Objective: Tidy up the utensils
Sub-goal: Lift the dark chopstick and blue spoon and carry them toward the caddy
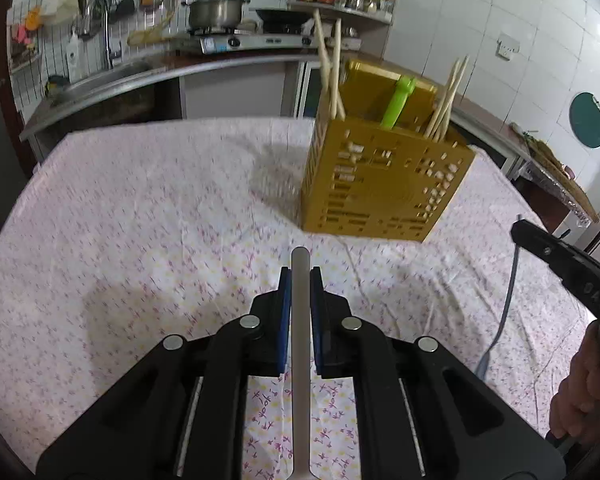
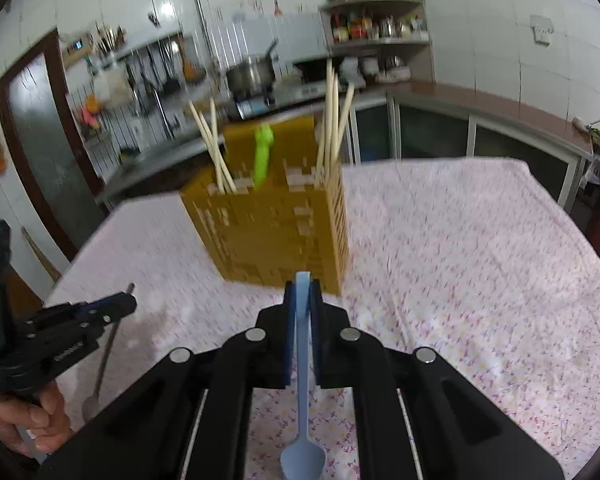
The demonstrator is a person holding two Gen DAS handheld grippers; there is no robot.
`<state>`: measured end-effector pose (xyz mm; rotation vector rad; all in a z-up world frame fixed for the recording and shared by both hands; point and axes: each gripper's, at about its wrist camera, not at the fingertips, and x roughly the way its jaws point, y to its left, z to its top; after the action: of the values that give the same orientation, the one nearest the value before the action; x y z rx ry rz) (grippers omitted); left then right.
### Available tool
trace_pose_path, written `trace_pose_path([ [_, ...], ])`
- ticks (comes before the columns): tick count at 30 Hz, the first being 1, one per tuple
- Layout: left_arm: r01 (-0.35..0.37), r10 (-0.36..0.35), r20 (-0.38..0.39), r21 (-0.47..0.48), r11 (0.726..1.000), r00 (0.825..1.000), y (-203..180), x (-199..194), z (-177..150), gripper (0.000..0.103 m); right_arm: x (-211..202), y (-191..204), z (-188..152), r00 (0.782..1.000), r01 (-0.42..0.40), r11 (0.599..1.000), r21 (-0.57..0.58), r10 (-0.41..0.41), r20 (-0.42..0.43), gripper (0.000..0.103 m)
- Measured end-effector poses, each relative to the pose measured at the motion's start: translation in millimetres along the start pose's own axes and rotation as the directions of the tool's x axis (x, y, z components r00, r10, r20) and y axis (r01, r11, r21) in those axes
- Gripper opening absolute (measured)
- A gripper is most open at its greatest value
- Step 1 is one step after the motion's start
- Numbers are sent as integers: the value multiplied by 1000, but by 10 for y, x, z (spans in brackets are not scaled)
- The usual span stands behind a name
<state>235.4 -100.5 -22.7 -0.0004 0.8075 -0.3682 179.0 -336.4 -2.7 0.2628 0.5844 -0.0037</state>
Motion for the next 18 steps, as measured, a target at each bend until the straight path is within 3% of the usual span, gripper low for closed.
trace_pose_path([
  [8, 13, -12, 94, -9, 1000, 995, -31, -407, 100, 7, -479, -20, 92, 992, 1, 1000, -3, -1, 123, 7],
  [18, 20, -20, 147, 6, 1000, 989, -224, -692, 182, 7, -752, -101, 111, 986, 1, 1000, -7, 0, 169, 7],
])
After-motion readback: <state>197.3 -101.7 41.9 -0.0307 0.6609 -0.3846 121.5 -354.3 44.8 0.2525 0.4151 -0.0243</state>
